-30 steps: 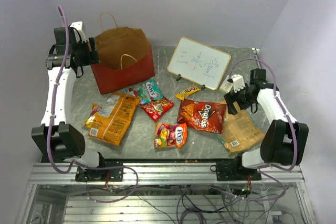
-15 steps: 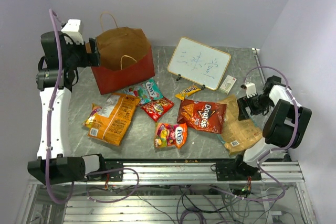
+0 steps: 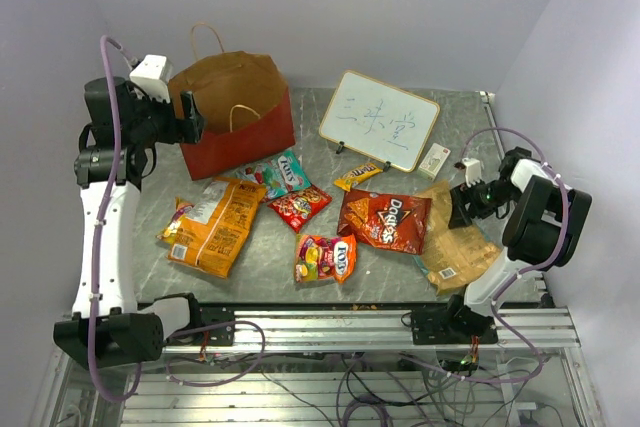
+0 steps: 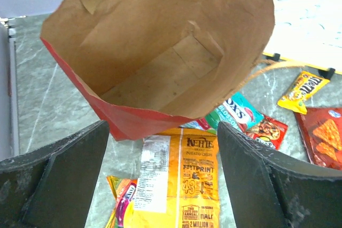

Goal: Place the snacks into the paper bag
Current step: Pick up the snack from the center of the board.

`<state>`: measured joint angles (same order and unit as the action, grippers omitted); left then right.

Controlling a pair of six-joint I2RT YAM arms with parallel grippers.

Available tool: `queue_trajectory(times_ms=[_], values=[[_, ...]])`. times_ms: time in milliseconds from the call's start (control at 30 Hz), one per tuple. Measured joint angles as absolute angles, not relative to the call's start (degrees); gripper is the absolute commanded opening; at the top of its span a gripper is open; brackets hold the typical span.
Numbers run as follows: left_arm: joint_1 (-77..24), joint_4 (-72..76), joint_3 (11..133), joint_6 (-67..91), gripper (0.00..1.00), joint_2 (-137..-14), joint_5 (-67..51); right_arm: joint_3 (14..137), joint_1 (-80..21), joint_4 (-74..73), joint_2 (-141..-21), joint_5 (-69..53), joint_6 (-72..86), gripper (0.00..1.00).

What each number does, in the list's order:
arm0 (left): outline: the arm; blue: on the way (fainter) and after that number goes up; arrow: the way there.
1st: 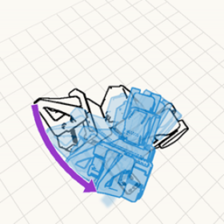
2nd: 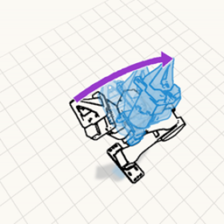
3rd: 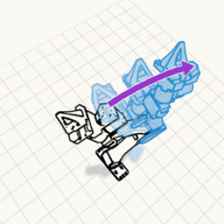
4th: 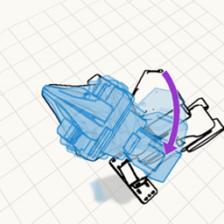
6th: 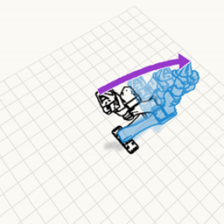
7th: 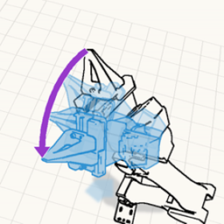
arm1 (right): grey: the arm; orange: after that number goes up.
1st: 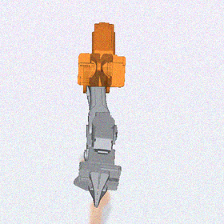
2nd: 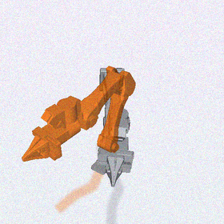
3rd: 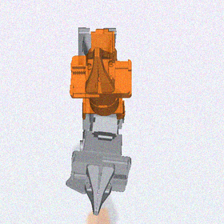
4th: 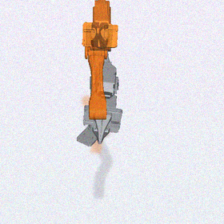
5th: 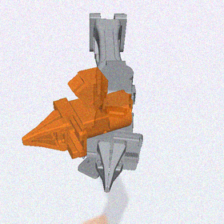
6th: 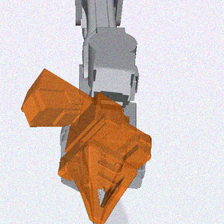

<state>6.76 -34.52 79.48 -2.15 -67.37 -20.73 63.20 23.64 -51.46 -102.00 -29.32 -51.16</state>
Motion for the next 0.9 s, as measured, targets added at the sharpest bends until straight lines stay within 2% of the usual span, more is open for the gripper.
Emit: queue_trajectory(times_ms=[100,333,500,700,900], values=[[6.8,-34.1,77.7,-2.2,0.92,-65.8,-22.9,63.0,23.9,-51.0,-102.1,-29.8,-52.2,0.63],[6.8,-33.6,76.4,-2.2,0.91,-64.8,-25.3,62.5,24.0,-50.3,-102.7,-31.9,-54.1,0.22],[6.8,-33.6,75.5,-2.6,0.90,-64.7,-25.8,63.7,24.0,-52.1,-102.8,-33.3,-55.3,0.00],[6.6,-33.6,75.0,-3.2,0.88,-64.2,-26.1,66.1,23.9,-55.0,-101.9,-33.7,-56.0,0.00],[5.4,-33.7,75.0,-4.3,0.85,-64.1,-26.9,68.4,23.9,-57.8,-95.5,-33.7,-57.4,0.00]])
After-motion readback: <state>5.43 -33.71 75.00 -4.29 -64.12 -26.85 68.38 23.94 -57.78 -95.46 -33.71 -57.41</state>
